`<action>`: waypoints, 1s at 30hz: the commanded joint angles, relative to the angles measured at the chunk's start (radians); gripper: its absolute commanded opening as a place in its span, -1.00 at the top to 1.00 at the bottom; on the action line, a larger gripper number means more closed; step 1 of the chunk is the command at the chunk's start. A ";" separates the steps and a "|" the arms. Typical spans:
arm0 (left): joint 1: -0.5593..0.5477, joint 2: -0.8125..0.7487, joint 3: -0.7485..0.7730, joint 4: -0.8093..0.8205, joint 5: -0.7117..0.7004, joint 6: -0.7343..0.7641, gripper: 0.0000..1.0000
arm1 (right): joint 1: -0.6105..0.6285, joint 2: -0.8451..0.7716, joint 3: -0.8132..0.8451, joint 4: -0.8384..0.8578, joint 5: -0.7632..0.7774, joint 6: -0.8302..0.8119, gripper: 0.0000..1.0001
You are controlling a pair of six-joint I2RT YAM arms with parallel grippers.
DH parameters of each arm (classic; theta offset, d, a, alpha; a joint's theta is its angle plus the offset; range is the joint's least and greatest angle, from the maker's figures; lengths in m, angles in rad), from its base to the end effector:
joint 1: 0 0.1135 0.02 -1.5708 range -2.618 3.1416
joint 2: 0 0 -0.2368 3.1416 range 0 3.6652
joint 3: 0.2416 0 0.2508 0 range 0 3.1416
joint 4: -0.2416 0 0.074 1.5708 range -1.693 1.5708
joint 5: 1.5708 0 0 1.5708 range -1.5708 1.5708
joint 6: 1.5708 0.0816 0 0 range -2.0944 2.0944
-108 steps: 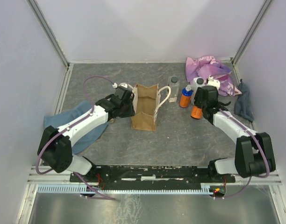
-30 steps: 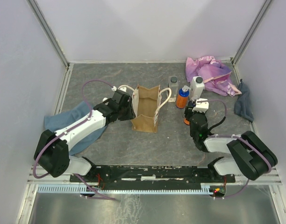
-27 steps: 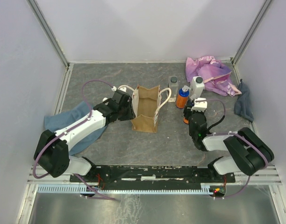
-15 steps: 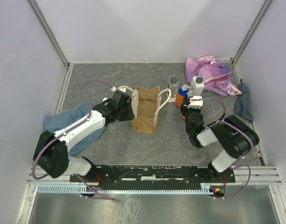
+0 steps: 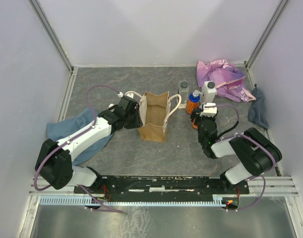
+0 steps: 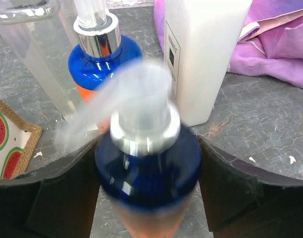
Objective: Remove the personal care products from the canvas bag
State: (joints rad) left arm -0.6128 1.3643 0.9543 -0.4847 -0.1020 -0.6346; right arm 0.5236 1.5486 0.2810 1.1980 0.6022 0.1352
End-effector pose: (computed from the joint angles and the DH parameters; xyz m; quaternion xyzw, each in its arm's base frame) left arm 0.2631 -0.1748 0.1822 -0.0272 0.9419 -0.1544 0.2969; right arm 0.2705 0.1028 0.1259 0.0637 0.7243 0.0055 0.6865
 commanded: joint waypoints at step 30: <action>-0.001 -0.089 0.070 -0.054 -0.002 0.010 -0.91 | 0.092 -0.509 0.930 -1.784 -0.361 0.151 -1.00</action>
State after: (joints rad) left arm -0.6128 1.3342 0.9562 -0.5194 -0.1081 -0.6346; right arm 0.5896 0.9154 1.0950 -0.2581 0.3862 0.2192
